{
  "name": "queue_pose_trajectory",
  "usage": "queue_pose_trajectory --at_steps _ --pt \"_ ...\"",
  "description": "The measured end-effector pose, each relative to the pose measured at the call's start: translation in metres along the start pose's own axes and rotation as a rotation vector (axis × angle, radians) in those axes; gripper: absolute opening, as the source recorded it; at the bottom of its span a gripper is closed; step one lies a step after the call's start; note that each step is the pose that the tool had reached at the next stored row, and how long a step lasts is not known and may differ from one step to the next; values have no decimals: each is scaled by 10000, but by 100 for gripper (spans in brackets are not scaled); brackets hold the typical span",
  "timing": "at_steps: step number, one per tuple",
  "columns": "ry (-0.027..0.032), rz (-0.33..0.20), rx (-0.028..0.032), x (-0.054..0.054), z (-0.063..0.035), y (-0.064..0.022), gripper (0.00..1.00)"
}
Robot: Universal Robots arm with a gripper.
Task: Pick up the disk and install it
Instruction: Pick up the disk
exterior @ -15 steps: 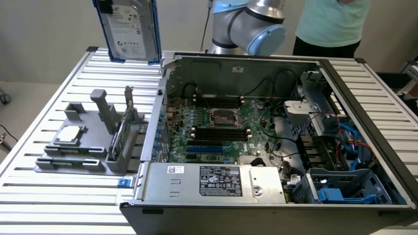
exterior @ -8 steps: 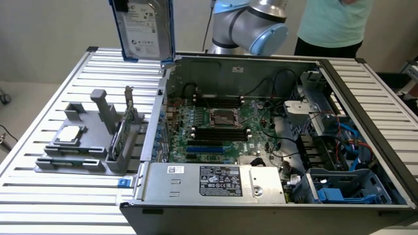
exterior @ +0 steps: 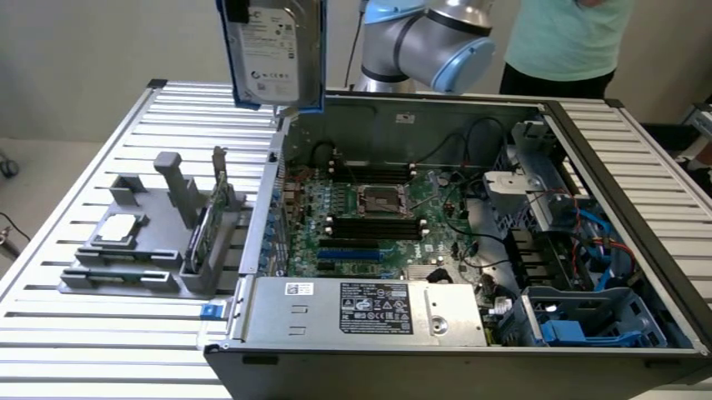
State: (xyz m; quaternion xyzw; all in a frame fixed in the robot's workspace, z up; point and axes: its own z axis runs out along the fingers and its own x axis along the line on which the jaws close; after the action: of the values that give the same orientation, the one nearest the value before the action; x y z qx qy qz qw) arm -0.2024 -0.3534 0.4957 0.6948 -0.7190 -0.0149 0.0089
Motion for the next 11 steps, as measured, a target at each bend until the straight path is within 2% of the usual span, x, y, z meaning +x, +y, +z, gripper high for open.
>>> queue_pose_trajectory --at_steps 4,11 --pt "2 0 -44 63 -10 -187 33" --pt "3 0 -49 221 -19 -425 33"
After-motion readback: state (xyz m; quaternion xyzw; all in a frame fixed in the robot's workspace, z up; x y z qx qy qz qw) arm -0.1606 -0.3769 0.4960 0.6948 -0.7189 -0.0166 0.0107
